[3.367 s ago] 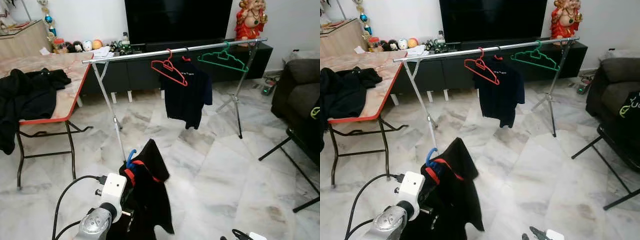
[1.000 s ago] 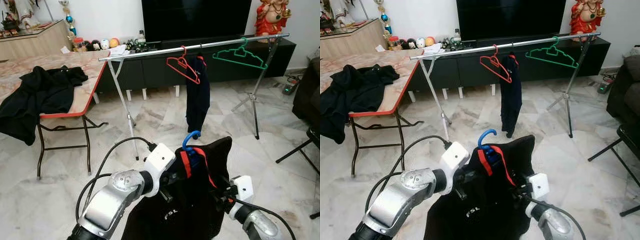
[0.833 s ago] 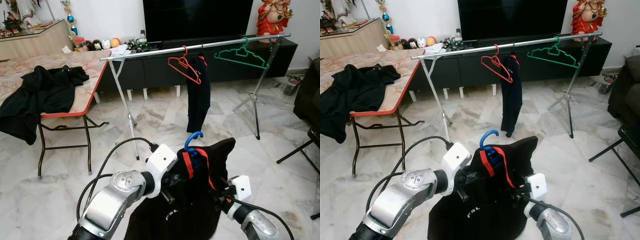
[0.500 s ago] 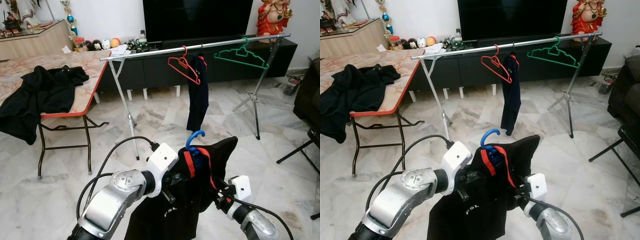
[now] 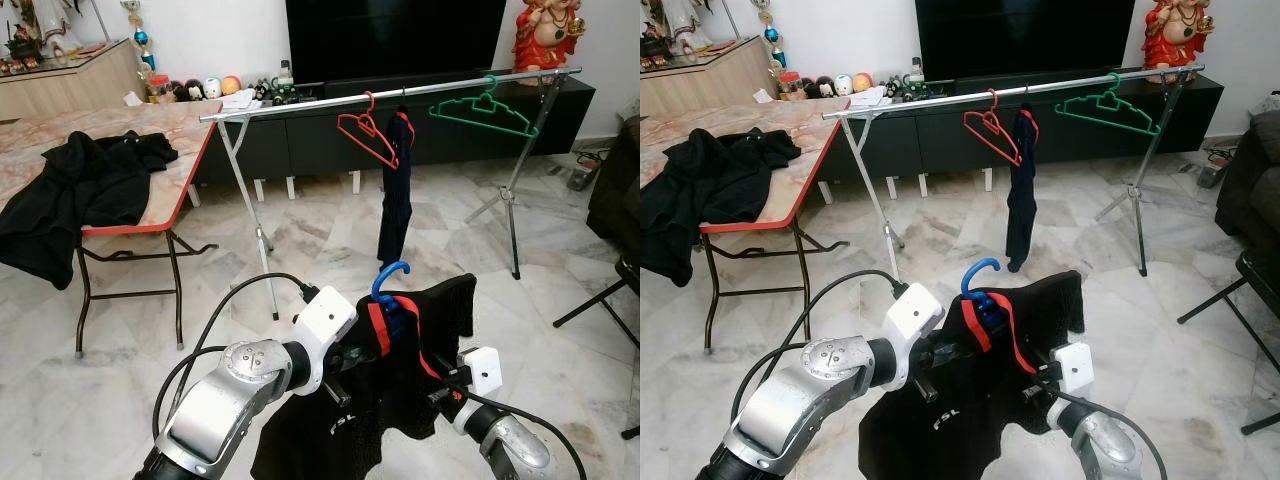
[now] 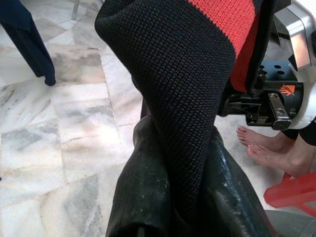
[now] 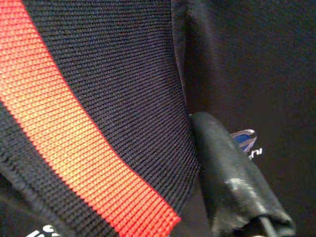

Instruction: Hang hanger

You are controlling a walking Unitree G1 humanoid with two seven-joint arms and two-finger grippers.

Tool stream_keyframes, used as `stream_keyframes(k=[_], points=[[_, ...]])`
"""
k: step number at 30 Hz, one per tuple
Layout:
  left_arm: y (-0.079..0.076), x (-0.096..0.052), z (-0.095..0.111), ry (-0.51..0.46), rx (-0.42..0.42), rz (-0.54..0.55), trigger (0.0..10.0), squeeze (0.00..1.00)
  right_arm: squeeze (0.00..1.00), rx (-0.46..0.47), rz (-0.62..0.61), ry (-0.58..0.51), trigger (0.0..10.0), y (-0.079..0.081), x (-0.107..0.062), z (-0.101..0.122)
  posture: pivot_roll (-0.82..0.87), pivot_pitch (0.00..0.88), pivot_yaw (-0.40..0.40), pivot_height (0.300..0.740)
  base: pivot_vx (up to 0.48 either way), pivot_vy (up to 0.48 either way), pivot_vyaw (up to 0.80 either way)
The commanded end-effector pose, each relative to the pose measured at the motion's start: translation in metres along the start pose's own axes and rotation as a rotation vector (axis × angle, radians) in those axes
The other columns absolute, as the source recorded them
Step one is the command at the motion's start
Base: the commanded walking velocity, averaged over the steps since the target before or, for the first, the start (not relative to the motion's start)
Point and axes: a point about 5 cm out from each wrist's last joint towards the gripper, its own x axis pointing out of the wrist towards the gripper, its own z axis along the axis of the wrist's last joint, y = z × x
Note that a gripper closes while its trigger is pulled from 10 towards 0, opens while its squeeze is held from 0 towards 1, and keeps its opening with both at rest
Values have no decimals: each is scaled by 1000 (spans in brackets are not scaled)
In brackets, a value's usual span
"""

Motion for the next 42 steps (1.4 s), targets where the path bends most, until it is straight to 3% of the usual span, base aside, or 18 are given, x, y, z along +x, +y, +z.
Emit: stream_keyframes(k=[1, 15, 21, 24, 29, 33, 42], points=[[-2, -3, 17, -54, 43, -10, 10000, 0, 0, 3, 13, -21, 0, 2, 3, 3, -44, 10, 74, 740, 0, 0, 0], [1, -7, 12, -32, 55, 4, 10000, 0, 0, -19, -32, -35, 0, -5, 2, 7, -44, 9, 73, 740, 0, 0, 0], [19, -19, -7, 74, 151, 69, 10000, 0, 0, -41, -67, -23, 0, -13, -2, 10, -48, 11, 72, 740, 0, 0, 0], [38, -36, -21, 168, 261, 84, 10000, 0, 0, -59, -88, -10, 0, -19, -6, 11, -50, 11, 71, 740, 0, 0, 0], [44, -45, -26, 212, 295, 69, 10000, 0, 0, -70, -98, -7, 0, -23, -8, 13, -50, 10, 71, 740, 0, 0, 0], [40, -58, -37, 284, 339, -53, 10000, 0, 0, -91, -115, 13, 0, -29, -11, 15, -52, 13, 67, 740, 0, 0, 0], [26, -88, -44, 280, 273, -307, 10000, 0, 0, -121, -127, 50, 0, -37, -17, 15, -52, 18, 61, 740, 0, 0, 0]])
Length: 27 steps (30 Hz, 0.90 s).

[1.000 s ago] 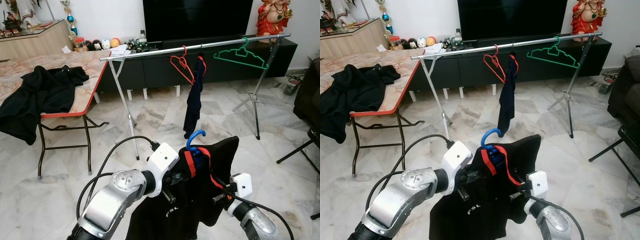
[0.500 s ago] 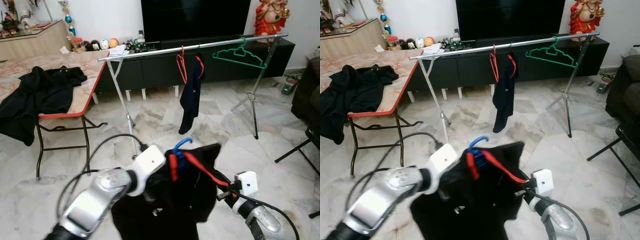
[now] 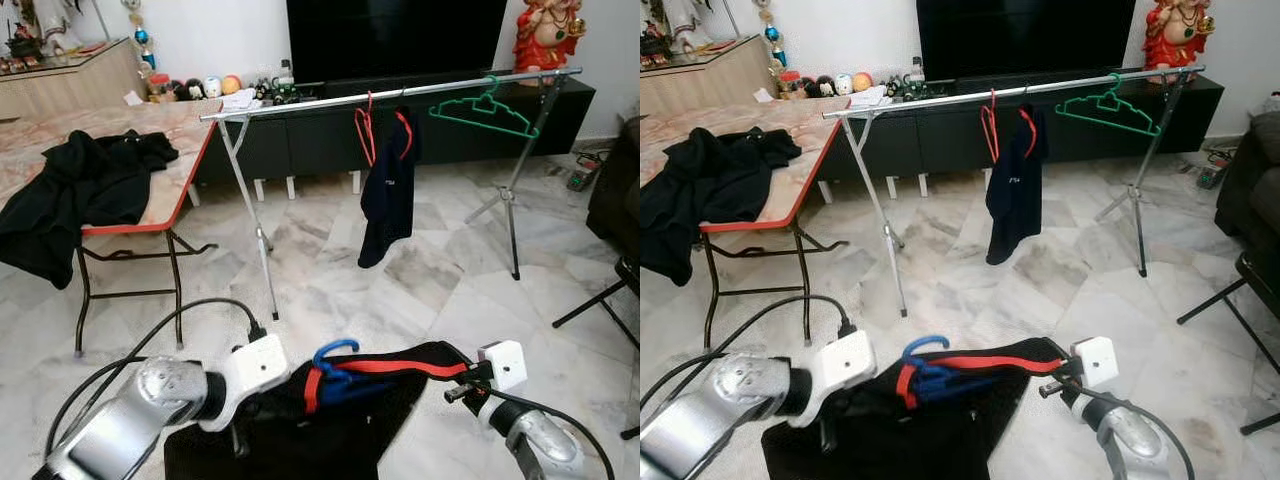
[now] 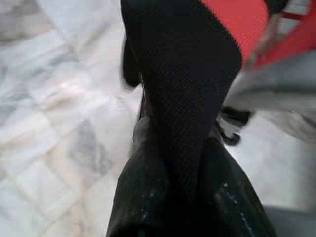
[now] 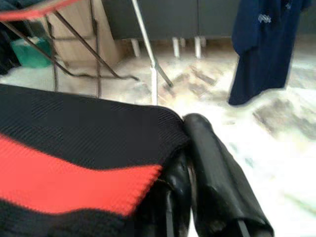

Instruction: Hang hanger

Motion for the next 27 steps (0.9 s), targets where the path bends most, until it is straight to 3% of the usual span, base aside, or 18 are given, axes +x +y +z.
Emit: stream_keyframes(k=[1, 2, 5, 9, 10, 14, 15, 16, 17, 18, 20, 23, 24, 27], points=[[0, -10, 4, -33, 21, -22, 10000, 0, 0, -7, -29, -11, 0, -6, 0, 5, -53, 19, 61, 740, 0, 0, 0], [0, -10, 4, -33, 21, -22, 10000, 0, 0, -7, -29, -11, 0, -6, 0, 5, -53, 19, 61, 740, 0, 0, 0], [2, -18, 9, -153, -17, -57, 10000, 0, 0, -24, -19, 17, 0, -7, -2, 2, -55, 20, 58, 740, 0, 0, 0], [-1, -21, 9, -162, 18, -98, 10000, 0, 0, -27, -12, 28, 0, -7, -3, 0, -54, 22, 54, 740, 0, 0, 0], [-4, -24, 6, -111, 68, -139, 10000, 0, 0, -41, -4, 51, 0, -7, -4, -2, -55, 23, 55, 740, 0, 0, 0], [-4, -24, 6, -111, 68, -139, 10000, 0, 0, -41, -4, 51, 0, -7, -4, -2, -55, 23, 55, 740, 0, 0, 0], [-2, -24, 0, -39, 86, -124, 10000, 0, 0, -51, -1, 59, 0, -8, -4, -3, -55, 22, 54, 740, 0, 0, 0], [-2, -24, 0, -39, 86, -124, 10000, 0, 0, -51, -1, 59, 0, -8, -4, -3, -55, 22, 54, 740, 0, 0, 0], [21, -22, -28, 245, 183, 55, 10000, 0, 0, -69, -3, 74, 0, -11, -6, -3, -59, 24, 54, 740, 0, 0, 0], [21, -22, -28, 245, 183, 55, 10000, 0, 0, -69, -3, 74, 0, -11, -6, -3, -59, 24, 54, 740, 0, 0, 0], [36, -21, -33, 272, 166, 182, 10000, 0, 0, -80, 2, 83, 0, -11, -7, -3, -60, 25, 53, 740, 0, 0, 0], [35, -23, -34, 286, 143, 168, 10000, 0, 0, -84, 10, 89, 0, -11, -7, -4, -58, 27, 52, 740, 0, 0, 0], [33, -25, -39, 352, 157, 153, 10000, 0, 0, -87, 16, 95, 0, -10, -7, -5, -55, 27, 53, 740, 0, 0, 0], [33, -25, -40, 358, 174, 153, 10000, 0, 0, -88, 21, 97, 0, -8, -6, -6, -56, 27, 53, 740, 0, 0, 0]])
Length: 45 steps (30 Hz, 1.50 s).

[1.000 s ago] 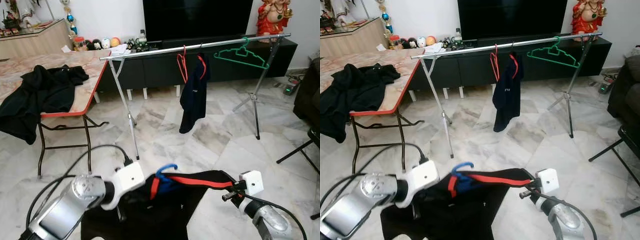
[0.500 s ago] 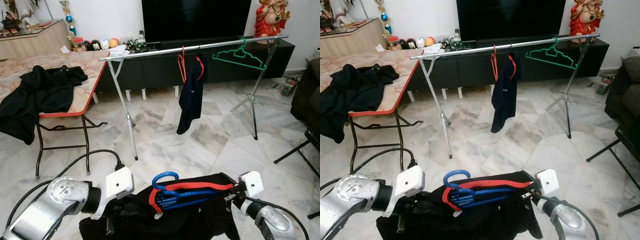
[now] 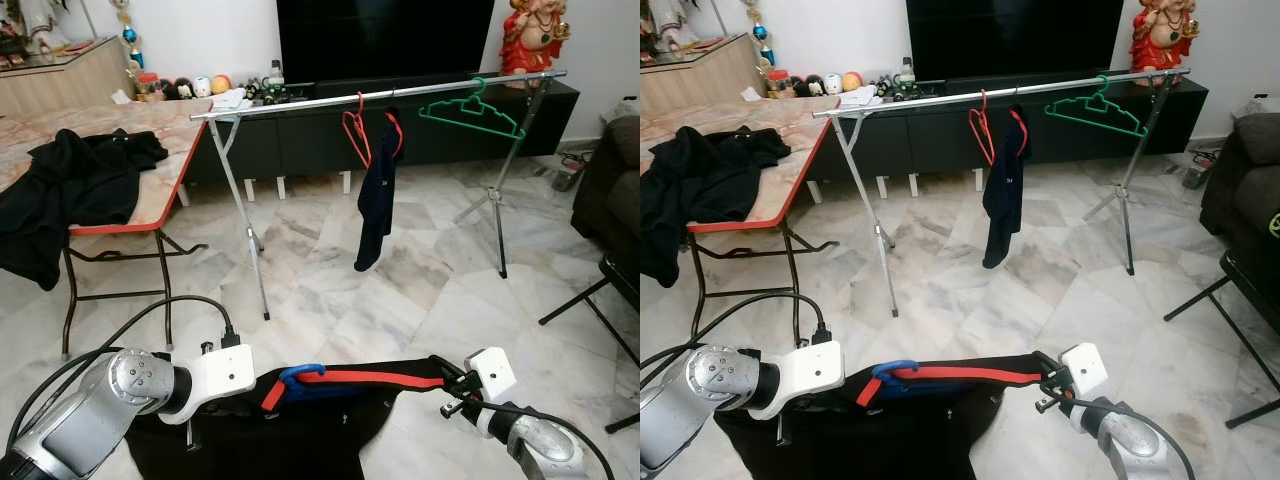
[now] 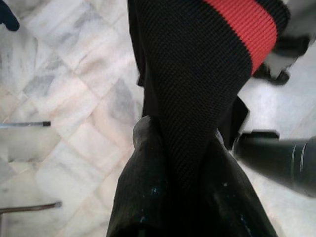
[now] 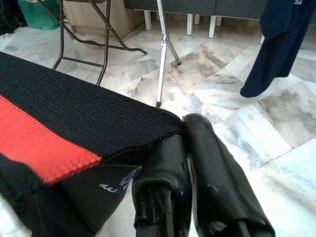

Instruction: Hang hanger

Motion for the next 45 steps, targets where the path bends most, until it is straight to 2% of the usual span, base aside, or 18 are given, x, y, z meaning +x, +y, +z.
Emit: stream_keyframes(k=[1, 4, 5, 7, 9, 12, 15, 16, 18, 23, 31, 32, 33, 34, 35, 36, 40, 45], points=[[5, -9, -15, 84, 2, 17, 10000, 0, 0, 3, -63, 8, 0, -13, -8, -1, -57, 27, 53, 740, 0, 0, 0], [-2, -14, -3, -117, -65, -86, 10000, 0, 0, -6, -34, 20, 0, -9, -6, -2, -58, 26, 52, 740, 0, 0, 0], [-2, -14, -3, -117, -65, -86, 10000, 0, 0, -6, -34, 20, 0, -9, -6, -2, -58, 26, 52, 740, 0, 0, 0], [5, -27, 7, -311, -147, -83, 10000, 0, 0, -6, -28, 27, 0, -8, -7, -4, -57, 25, 52, 740, 0, 0, 0], [9, -34, 8, -354, -186, -83, 10000, 0, 0, -7, -27, 34, 0, -8, -9, -6, -55, 23, 52, 740, 0, 0, 0], [8, -37, 9, -367, -161, -94, 10000, 0, 0, -7, -28, 37, 0, -8, -9, -6, -56, 25, 52, 740, 0, 0, 0], [-1, -41, 19, -444, -131, -171, 10000, 0, 0, -5, -27, 51, 0, -8, -10, -9, -56, 26, 48, 740, 0, 0, 0], [-7, -41, 17, -417, -101, -220, 10000, 0, 0, -5, -27, 53, 0, -8, -10, -10, -56, 26, 46, 740, 0, 0, 0], [-7, -41, 17, -417, -101, -220, 10000, 0, 0, -5, -27, 53, 0, -8, -10, -10, -56, 26, 46, 740, 0, 0, 0], [-19, -33, -5, -140, 41, -299, 10000, 0, 0, -11, -29, 61, 0, -10, -11, -9, -58, 27, 46, 740, 0, 0, 0], [-17, -30, 6, -188, 58, -279, 10000, 0, 0, -16, -29, 59, 0, -11, -11, -8, -59, 28, 46, 740, 0, 0, 0], [-18, -28, 7, -191, 66, -281, 10000, 0, 0, -15, -24, 62, 10000, -9, -10, -9, -59, 29, 46, 740, 0, 0, 0], [-19, -28, 8, -193, 69, -283, 10000, 0, 0, -5, -18, 62, 10000, -9, -10, -9, -58, 29, 46, 740, 0, 0, 0], [-19, -27, 9, -196, 70, -287, 10000, 0, 396, 10, -4, 61, 10000, -7, -9, -9, -58, 30, 47, 740, 0, 0, 0], [-20, -26, 9, -200, 71, -293, 10000, 0, 910, 17, 12, 60, 10000, -6, -9, -9, -58, 30, 47, 740, 0, 0, 0], [-21, -26, 10, -208, 74, -300, 10000, 0, 1000, 24, 36, 60, 10000, -4, -8, -10, -59, 30, 48, 740, 0, 0, 0], [-23, -23, 14, -221, 73, -309, 10000, 0, 1000, 28, 166, 106, 10000, 7, -8, -15, -59, 30, 47, 740, 0, 0, 0], [-27, -20, 19, -238, 85, -329, 10000, 0, 1000, 44, 227, 104, 10000, 10, -6, -12, -60, 29, 47, 740, 0, 0, 0]])
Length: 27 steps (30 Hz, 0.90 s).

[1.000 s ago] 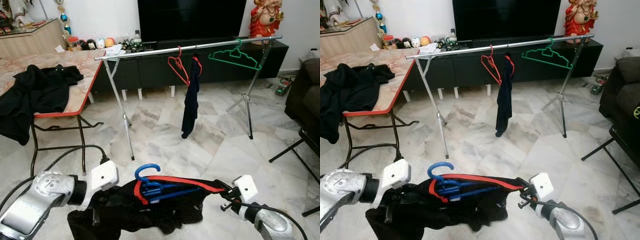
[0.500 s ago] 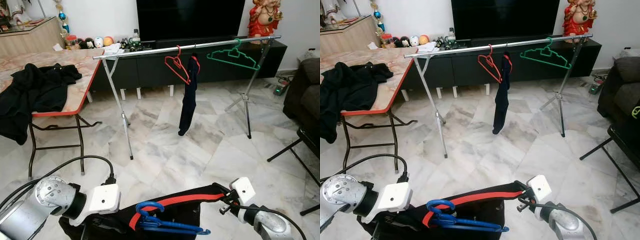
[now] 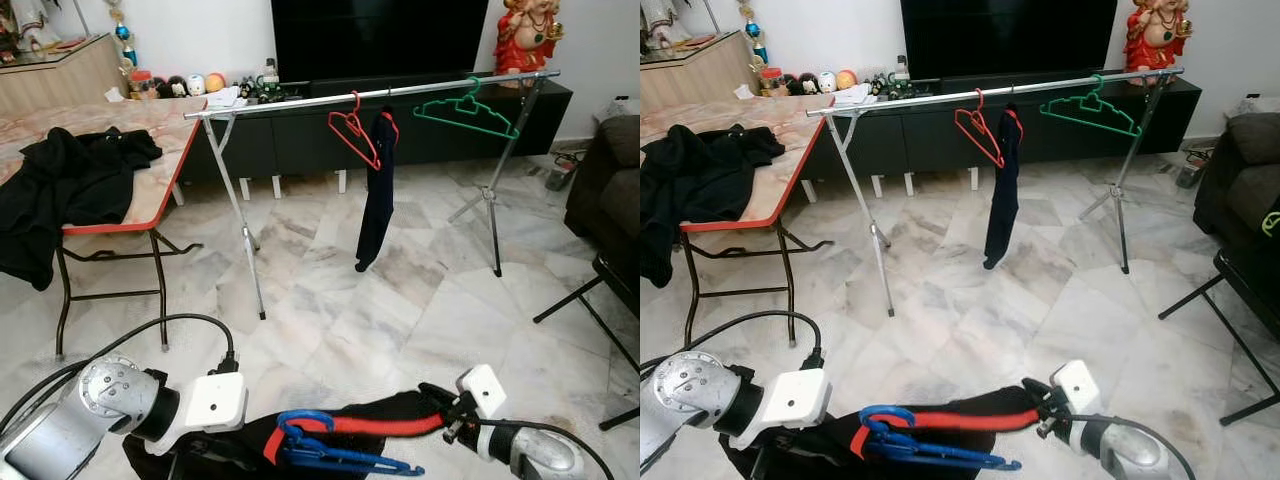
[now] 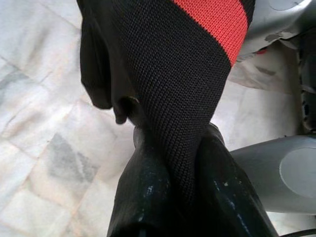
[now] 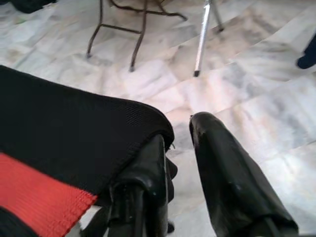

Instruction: Hang hanger

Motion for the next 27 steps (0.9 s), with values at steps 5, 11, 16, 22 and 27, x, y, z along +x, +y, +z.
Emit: stream_keyframes(k=[5, 11, 16, 22, 27], points=[[-1, 2, 13, -41, 41, -22, 10000, 0, 1000, 12, 129, 22, 10000, 2, -2, 5, -59, 27, 47, 740, 0, 0, 0], [-2, 6, 15, -45, 58, -34, 10000, 0, 1000, 49, 286, 78, 10000, 6, -11, 3, -60, 27, 47, 740, 0, 0, 0], [-4, 12, 20, -73, 64, -58, 10000, 0, 1000, 56, 375, 131, 10000, 3, -24, 3, -64, 26, 48, 740, 0, 0, 0], [-5, 16, 19, -113, 14, -49, 10000, 0, 1000, 61, 293, 46, 10000, -12, -29, 19, -64, 25, 50, 740, 0, 0, 0], [-6, 27, 15, -262, -117, 12, 10000, 0, 349, 283, -134, -619, 10000, -74, -54, 107, -76, 21, 55, 740, 0, 0, 0]])
